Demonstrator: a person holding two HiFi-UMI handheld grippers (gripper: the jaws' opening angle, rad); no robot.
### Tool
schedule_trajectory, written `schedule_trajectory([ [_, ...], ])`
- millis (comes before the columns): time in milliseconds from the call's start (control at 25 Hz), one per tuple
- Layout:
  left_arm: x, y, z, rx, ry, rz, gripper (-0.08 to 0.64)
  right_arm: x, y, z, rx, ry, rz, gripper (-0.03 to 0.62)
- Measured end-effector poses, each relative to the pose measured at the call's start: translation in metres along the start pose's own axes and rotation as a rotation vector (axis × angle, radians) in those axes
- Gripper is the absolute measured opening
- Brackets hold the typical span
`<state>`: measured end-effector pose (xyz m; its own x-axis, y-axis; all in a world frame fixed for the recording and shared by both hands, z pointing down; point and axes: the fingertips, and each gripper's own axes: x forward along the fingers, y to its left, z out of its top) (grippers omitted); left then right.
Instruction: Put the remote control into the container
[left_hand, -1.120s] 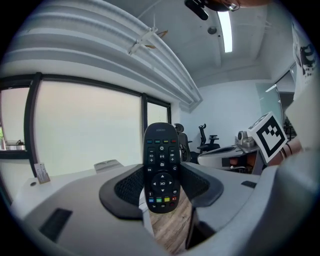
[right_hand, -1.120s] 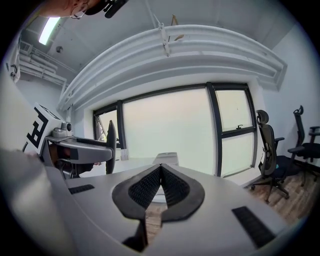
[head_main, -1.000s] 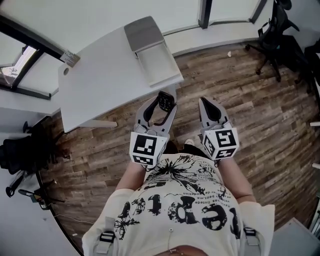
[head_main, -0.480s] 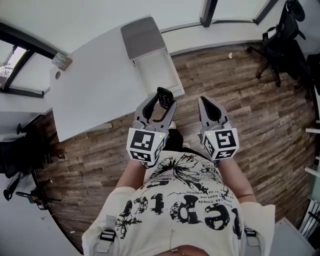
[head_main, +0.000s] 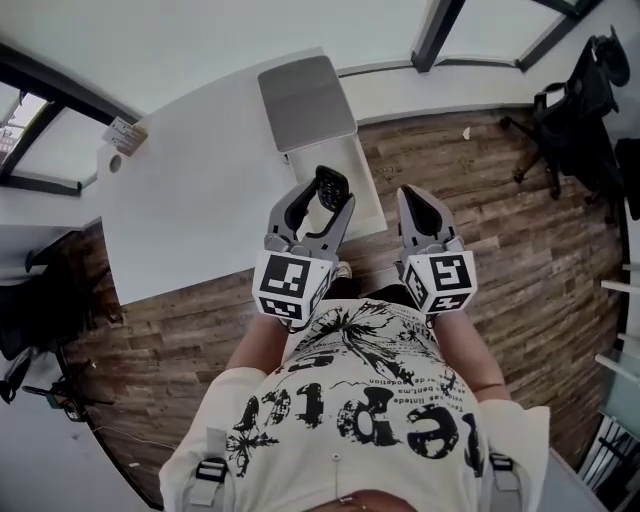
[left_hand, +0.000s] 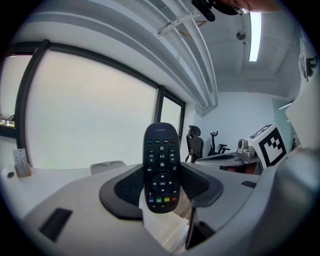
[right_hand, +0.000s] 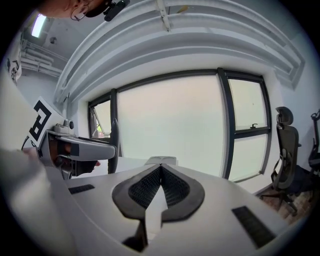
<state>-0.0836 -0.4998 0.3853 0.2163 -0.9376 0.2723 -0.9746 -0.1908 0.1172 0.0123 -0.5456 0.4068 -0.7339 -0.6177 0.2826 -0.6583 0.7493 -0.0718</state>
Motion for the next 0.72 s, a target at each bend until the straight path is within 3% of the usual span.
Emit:
schedule_trajectory([
  [280,0.018,0.027,-0.017,-0.051,0.079,0.119,0.233,0.049,-0.003,0.002,-0.015,0.024,0.11,0.003],
  [720,0.063,0.048,-0.064,-0.228,0.214,0.377,0.233,0.113,-0.021,-0.016,-0.092,0.132,0.381,0.003],
])
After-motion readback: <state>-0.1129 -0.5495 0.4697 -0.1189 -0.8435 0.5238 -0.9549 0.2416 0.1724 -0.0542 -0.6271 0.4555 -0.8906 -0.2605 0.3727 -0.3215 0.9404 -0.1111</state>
